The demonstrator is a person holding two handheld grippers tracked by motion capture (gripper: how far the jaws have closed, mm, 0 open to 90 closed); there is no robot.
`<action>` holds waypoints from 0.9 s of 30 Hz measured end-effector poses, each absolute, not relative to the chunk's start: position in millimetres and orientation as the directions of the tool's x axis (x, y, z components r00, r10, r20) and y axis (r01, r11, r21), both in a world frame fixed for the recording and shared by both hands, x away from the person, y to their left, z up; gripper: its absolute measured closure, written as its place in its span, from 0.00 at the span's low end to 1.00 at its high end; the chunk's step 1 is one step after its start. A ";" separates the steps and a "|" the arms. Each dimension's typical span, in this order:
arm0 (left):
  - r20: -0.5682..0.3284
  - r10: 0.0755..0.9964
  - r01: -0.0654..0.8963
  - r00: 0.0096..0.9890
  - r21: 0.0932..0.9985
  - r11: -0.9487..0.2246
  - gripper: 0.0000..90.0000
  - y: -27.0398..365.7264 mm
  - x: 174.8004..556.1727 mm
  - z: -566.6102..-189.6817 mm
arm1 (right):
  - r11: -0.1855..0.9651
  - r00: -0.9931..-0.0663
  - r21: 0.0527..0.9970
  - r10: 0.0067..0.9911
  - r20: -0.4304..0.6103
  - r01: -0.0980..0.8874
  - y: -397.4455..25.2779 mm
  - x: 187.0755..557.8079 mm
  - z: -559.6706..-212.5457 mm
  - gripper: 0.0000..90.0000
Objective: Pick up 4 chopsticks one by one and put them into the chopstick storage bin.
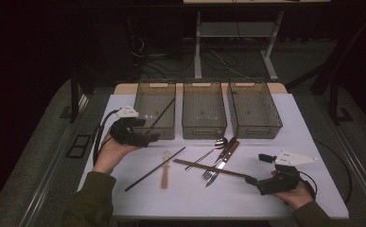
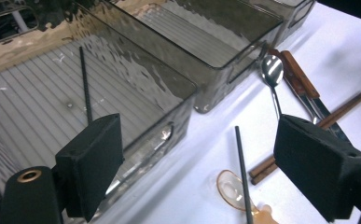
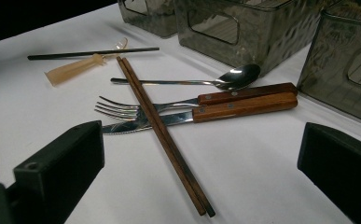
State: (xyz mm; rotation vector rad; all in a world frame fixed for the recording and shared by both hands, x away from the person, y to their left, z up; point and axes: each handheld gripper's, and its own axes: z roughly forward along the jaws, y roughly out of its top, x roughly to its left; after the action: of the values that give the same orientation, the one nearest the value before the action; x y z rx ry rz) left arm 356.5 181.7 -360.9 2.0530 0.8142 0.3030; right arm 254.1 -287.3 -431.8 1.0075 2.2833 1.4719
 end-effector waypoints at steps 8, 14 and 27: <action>-0.086 0.634 0.418 0.769 0.817 -0.397 0.15 178.5 336.1 -377.3 | 0.252 -0.733 0.874 0.662 0.158 0.416 -287.1 254.1 -431.8 0.00; -0.080 0.625 0.410 0.777 0.817 -0.405 0.15 178.5 321.8 -388.2 | 0.248 -0.734 0.875 0.660 0.161 0.415 -287.0 253.7 -431.4 0.00; -0.070 0.625 0.414 0.777 0.805 -0.424 0.19 186.1 296.5 -410.9 | 0.250 -0.743 0.878 0.649 0.162 0.409 -286.4 253.4 -430.5 0.00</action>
State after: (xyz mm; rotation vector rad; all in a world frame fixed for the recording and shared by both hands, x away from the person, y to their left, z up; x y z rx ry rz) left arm 296.5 186.1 -410.9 2.0771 0.7734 0.3001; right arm 253.4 -286.4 -430.5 0.9900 2.2875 1.4937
